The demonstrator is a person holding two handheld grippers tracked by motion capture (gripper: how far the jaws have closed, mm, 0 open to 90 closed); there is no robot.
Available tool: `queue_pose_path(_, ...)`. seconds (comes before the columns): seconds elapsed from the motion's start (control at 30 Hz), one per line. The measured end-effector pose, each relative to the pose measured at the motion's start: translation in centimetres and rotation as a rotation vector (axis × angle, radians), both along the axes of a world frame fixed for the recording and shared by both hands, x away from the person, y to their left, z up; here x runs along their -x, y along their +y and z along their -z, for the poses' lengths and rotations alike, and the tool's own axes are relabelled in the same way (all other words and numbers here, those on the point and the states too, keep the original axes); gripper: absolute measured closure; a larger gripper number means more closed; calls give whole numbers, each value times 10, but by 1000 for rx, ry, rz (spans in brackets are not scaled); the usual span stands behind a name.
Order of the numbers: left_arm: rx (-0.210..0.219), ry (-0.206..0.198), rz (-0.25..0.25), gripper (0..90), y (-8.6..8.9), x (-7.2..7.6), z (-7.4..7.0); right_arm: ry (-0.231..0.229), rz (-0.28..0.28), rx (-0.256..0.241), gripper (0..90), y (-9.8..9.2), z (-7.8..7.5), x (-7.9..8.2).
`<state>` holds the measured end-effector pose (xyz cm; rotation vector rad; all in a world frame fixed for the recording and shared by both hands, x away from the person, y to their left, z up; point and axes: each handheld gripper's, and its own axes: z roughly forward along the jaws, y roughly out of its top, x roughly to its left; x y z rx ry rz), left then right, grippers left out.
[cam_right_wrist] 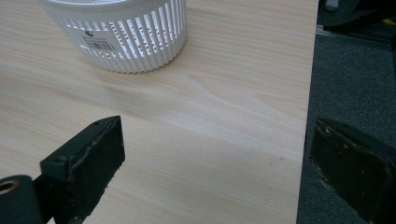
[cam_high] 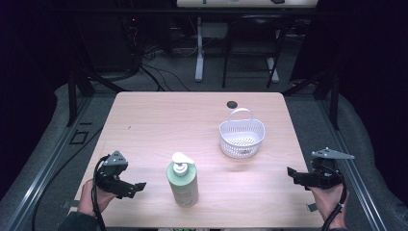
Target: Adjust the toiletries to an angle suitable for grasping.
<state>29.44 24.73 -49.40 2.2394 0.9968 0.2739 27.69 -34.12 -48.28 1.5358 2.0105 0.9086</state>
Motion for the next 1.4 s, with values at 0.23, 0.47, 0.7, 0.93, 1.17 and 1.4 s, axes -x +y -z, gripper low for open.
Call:
queue_pose_path(0.23, 17, 2, 78, 0, -11, 6, -1, 15, -3, 8, 31, 0, 3, -2)
queue_pose_path(0.47, 82, 4, 152, 0, -24, 11, -3, 18, -4, 13, 31, 1, 3, -3)
queue_pose_path(0.7, 78, -14, 209, 0, -42, 18, -6, 32, -10, 13, 32, 2, 7, -7)
queue_pose_path(0.93, 52, -54, 250, 0, -57, 23, -6, 26, -3, 59, 36, 5, 8, -7)
queue_pose_path(1.17, 72, -86, 261, 0, -72, 26, -8, 25, -12, 64, 36, 7, 6, -7)
queue_pose_path(1.4, 83, -151, 300, 0, -87, 28, -9, 39, -20, 53, 38, 8, 7, -8)
